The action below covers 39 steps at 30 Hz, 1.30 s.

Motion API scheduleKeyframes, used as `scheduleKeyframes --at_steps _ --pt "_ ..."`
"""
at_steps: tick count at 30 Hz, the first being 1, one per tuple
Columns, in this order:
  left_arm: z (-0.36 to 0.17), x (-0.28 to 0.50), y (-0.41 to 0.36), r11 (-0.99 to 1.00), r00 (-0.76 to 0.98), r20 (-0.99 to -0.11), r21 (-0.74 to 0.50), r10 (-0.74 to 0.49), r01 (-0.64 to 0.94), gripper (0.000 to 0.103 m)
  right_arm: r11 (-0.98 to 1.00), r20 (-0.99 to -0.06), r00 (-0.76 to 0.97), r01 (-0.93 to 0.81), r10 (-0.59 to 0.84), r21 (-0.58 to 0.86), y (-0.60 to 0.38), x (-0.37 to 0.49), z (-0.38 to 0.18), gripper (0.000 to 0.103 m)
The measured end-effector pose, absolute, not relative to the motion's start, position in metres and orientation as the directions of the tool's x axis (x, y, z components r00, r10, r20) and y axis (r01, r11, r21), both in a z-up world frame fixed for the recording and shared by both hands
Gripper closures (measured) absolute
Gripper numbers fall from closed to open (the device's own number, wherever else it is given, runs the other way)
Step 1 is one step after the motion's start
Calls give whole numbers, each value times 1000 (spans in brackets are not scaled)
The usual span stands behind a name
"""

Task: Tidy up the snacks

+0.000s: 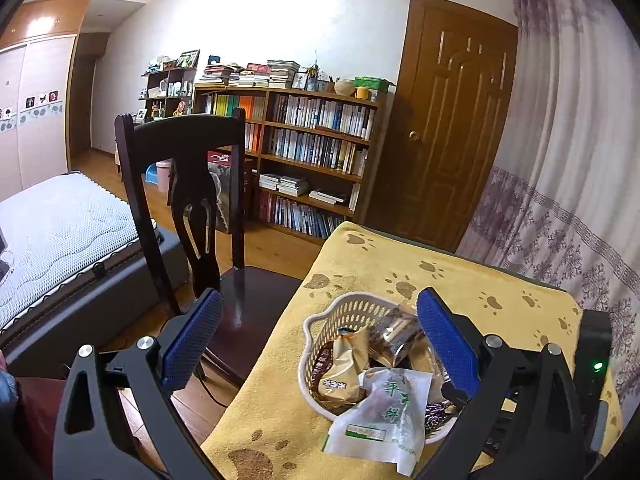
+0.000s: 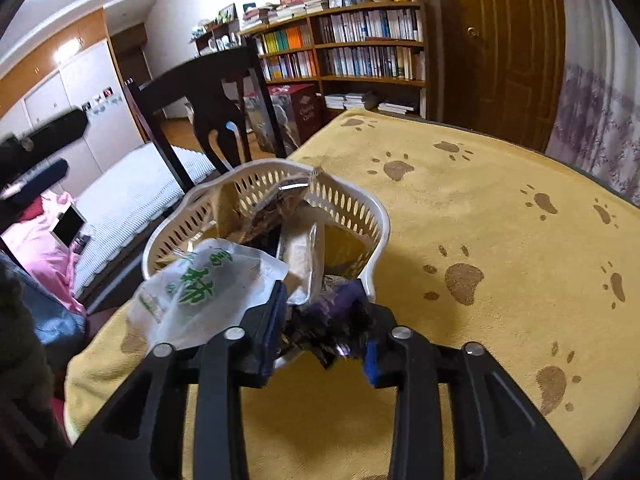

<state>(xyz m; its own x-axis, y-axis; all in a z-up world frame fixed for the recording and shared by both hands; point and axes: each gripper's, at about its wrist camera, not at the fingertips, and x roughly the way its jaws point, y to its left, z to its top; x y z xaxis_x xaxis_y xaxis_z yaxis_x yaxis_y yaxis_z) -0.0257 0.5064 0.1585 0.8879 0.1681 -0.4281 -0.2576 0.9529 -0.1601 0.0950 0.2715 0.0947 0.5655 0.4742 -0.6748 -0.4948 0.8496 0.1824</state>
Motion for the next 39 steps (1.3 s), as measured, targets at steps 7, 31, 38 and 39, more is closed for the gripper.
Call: scheduleKeyframes --at_steps 7,31,38,39 --pt "157 -26 502 956 879 -434 -114 198 -272 3 861 -585 642 -454 495 231 238 77 114 29" --pt "169 -38 462 919 858 -335 201 390 -340 3 844 -564 707 -535 427 -33 255 3 125 5" --pt "170 -42 454 912 862 -315 239 397 -333 3 854 -560 715 -519 417 -27 253 5 126 5" --pt "171 -40 454 912 863 -314 242 397 -331 3 855 -560 717 -518 415 -28 253 4 126 5"
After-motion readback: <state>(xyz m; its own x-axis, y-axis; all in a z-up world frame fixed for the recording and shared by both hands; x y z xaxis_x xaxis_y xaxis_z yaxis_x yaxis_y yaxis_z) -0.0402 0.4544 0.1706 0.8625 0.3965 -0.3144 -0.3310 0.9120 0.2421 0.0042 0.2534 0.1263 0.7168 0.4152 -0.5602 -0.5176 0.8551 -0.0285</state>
